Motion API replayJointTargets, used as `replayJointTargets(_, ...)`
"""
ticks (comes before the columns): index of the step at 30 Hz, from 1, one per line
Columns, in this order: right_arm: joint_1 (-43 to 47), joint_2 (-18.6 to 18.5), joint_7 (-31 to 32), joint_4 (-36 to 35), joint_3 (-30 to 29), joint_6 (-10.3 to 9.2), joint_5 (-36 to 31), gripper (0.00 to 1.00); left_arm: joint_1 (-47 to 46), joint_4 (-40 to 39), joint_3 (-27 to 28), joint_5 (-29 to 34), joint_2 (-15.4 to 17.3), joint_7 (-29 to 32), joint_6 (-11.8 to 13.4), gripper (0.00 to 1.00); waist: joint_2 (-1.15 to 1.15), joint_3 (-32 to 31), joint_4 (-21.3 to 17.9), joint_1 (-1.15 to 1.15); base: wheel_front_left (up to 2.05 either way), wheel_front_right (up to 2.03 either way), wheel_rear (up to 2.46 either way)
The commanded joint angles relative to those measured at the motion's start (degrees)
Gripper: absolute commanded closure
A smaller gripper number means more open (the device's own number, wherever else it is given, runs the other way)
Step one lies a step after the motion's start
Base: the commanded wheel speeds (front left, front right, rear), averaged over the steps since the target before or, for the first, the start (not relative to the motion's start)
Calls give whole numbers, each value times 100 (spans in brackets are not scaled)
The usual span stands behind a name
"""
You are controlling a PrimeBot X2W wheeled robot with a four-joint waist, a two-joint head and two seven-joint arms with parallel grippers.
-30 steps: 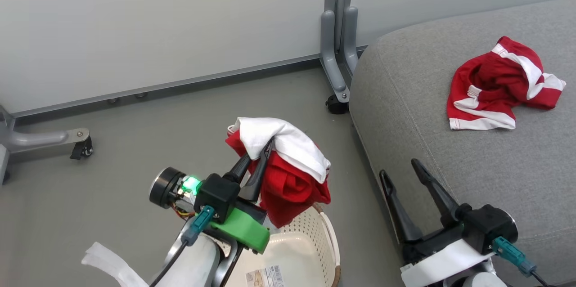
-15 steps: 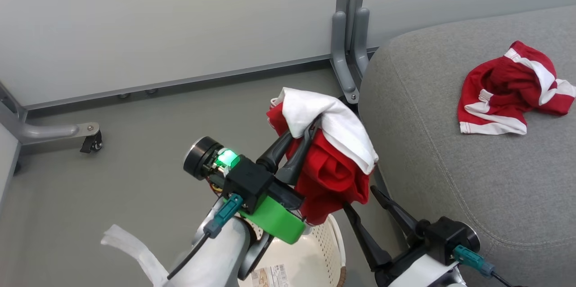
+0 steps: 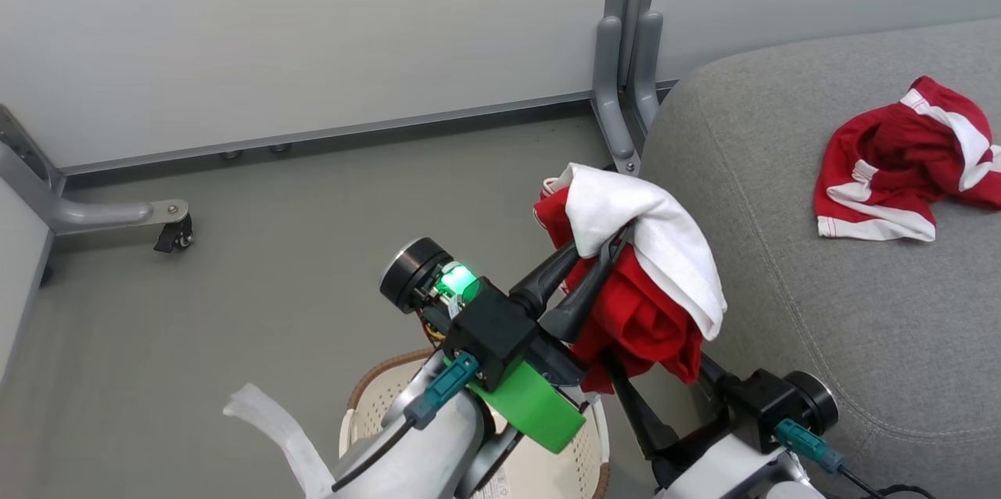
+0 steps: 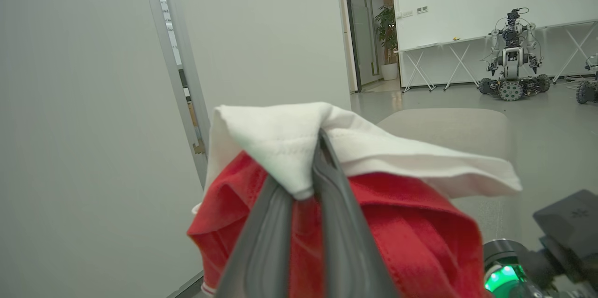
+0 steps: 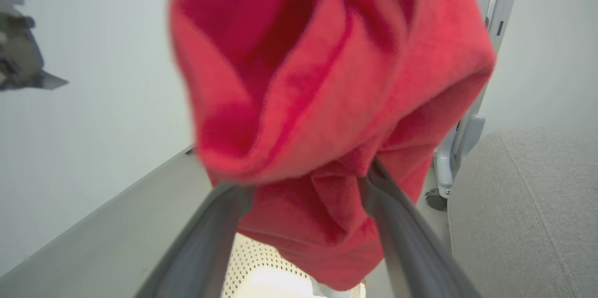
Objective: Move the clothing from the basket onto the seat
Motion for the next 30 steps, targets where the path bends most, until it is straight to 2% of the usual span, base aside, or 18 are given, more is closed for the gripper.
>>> replayJointTargets(1,-67,-7,-17,31,1,-8,-72,58,-102,17,-18,-54,2,-20,46,100,0,-4,6,0,0,0,0)
replayJointTargets(2,-60,-12,-17,40,48,-8,-71,100,-101,40,-38,-86,2,-20,58,100,0,-8,11,0,0,0,0)
replayJointTargets(14,145,-116,-17,-23,230,-8,237,100,154,711,128,-82,27,-19,207,100,0,-53,-46,0,0,0,0)
replayJointTargets(23,182,-100,-17,0,122,-8,250,100,176,1078,207,-33,32,-20,158,100,0,-15,-53,0,0,0,0)
replayJointTargets(30,149,-66,-17,-29,79,-8,255,100,147,1207,262,43,26,-20,213,100,0,20,-46,0,0,0,0)
